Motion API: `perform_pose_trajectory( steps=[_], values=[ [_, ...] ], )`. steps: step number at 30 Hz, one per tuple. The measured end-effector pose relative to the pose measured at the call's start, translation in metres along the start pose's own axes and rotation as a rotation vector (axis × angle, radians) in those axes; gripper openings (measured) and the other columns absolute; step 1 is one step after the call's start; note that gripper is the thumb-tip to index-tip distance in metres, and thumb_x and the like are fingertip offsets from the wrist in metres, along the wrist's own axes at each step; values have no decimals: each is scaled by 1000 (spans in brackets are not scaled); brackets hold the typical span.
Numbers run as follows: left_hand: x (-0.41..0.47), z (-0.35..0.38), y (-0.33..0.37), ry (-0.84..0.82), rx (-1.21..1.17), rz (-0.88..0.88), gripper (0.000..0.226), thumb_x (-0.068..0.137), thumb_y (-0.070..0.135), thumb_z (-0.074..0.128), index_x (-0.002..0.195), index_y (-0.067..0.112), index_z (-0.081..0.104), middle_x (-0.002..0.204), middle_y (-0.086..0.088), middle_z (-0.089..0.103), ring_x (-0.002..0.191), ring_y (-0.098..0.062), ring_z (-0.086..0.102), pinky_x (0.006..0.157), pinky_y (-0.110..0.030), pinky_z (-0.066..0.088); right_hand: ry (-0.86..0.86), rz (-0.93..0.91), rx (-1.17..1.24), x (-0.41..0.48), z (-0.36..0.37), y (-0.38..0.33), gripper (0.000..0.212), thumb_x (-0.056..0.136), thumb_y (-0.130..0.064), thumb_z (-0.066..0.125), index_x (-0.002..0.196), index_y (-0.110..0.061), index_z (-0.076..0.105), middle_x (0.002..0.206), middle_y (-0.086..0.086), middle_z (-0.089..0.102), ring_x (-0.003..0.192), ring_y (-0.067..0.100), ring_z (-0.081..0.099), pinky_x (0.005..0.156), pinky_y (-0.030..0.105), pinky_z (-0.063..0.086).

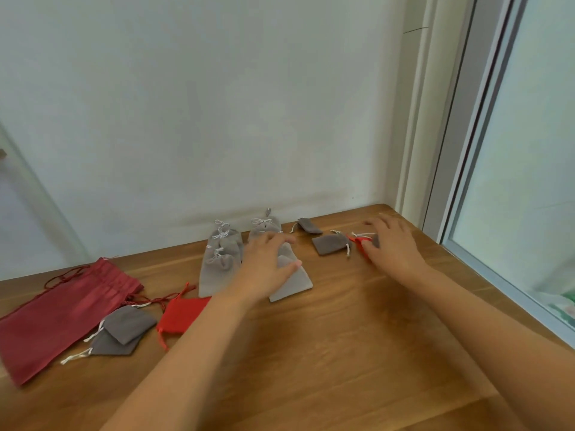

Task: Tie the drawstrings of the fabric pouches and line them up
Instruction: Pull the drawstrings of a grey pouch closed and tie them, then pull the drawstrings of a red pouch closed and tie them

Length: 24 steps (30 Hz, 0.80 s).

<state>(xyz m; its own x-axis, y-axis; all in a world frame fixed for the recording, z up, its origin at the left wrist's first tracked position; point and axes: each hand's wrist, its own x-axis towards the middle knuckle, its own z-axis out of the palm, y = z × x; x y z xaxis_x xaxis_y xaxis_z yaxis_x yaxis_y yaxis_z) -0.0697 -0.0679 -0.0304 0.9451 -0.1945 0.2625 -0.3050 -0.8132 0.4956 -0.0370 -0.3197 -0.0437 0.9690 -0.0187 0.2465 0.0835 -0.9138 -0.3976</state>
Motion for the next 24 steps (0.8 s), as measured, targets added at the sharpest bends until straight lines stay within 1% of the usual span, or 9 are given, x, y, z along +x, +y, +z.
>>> perform_pose_trajectory(
  steps=[4, 7, 8, 10, 12, 14, 19, 21, 24],
  values=[
    [42, 32, 18, -179, 83, 42, 52, 92, 41, 56, 141, 31, 40, 149, -2, 33, 140, -23, 25, 116, -41, 22, -165, 124, 67, 7, -10, 42, 51, 99, -45, 44, 147, -30, 34, 155, 5, 31, 142, 27, 28, 117, 46, 24],
    [72, 52, 27, -296, 148, 59, 59, 93, 47, 52, 146, 30, 33, 158, -7, 21, 146, -29, 13, 118, -47, 15, -264, 53, 11, -4, -6, 53, 45, 99, -46, 43, 143, -36, 40, 152, -1, 38, 138, 22, 35, 115, 42, 27],
    [80, 57, 29, -328, 176, 59, 61, 94, 50, 49, 148, 30, 30, 160, -7, 14, 148, -29, 6, 119, -48, 10, -241, 23, 32, -7, -6, 53, 39, 98, -45, 46, 135, -37, 49, 145, -4, 45, 133, 20, 40, 112, 39, 31],
    [90, 66, 31, -368, 216, 41, 63, 95, 56, 41, 150, 31, 24, 162, -8, 2, 148, -31, -5, 119, -49, 2, -185, 18, 215, -12, -6, 49, 17, 96, -36, 54, 104, -32, 68, 118, -9, 63, 112, 13, 54, 93, 24, 40],
    [94, 73, 30, -391, 216, -17, 66, 94, 63, 33, 151, 33, 21, 162, -9, -3, 147, -35, -11, 117, -52, -3, -157, 43, 312, -14, -6, 45, 11, 90, -29, 64, 82, -23, 67, 102, -10, 65, 97, 6, 54, 79, 21, 39],
    [97, 80, 27, -419, 220, -76, 69, 93, 67, 28, 151, 32, 19, 161, -13, 2, 146, -38, -5, 116, -54, 0, -176, 81, 331, -12, -6, 42, 10, 84, -22, 71, 87, -18, 63, 101, -10, 62, 94, 4, 51, 78, 23, 40],
    [94, 86, 24, -353, 315, -37, 66, 95, 60, 32, 147, 20, 31, 151, -17, 29, 138, -35, 26, 113, -45, 22, -338, 231, 287, -1, -18, 28, 46, 79, -16, 77, 114, -25, 48, 100, -9, 51, 92, 11, 52, 70, 23, 43],
    [88, 83, 28, -357, 330, 12, 61, 97, 56, 35, 145, 17, 35, 148, -16, 34, 134, -34, 32, 112, -45, 26, -412, 283, 268, 1, -23, 24, 41, 81, -11, 75, 113, -24, 54, 99, -6, 52, 90, 12, 51, 68, 23, 43],
    [71, 78, 37, -349, 356, 120, 56, 96, 53, 39, 138, 16, 43, 141, -13, 44, 128, -32, 40, 112, -46, 25, -480, 278, 300, -1, -29, 24, 18, 84, -11, 71, 97, -23, 65, 98, -6, 59, 87, 10, 52, 65, 21, 41]
  ],
)
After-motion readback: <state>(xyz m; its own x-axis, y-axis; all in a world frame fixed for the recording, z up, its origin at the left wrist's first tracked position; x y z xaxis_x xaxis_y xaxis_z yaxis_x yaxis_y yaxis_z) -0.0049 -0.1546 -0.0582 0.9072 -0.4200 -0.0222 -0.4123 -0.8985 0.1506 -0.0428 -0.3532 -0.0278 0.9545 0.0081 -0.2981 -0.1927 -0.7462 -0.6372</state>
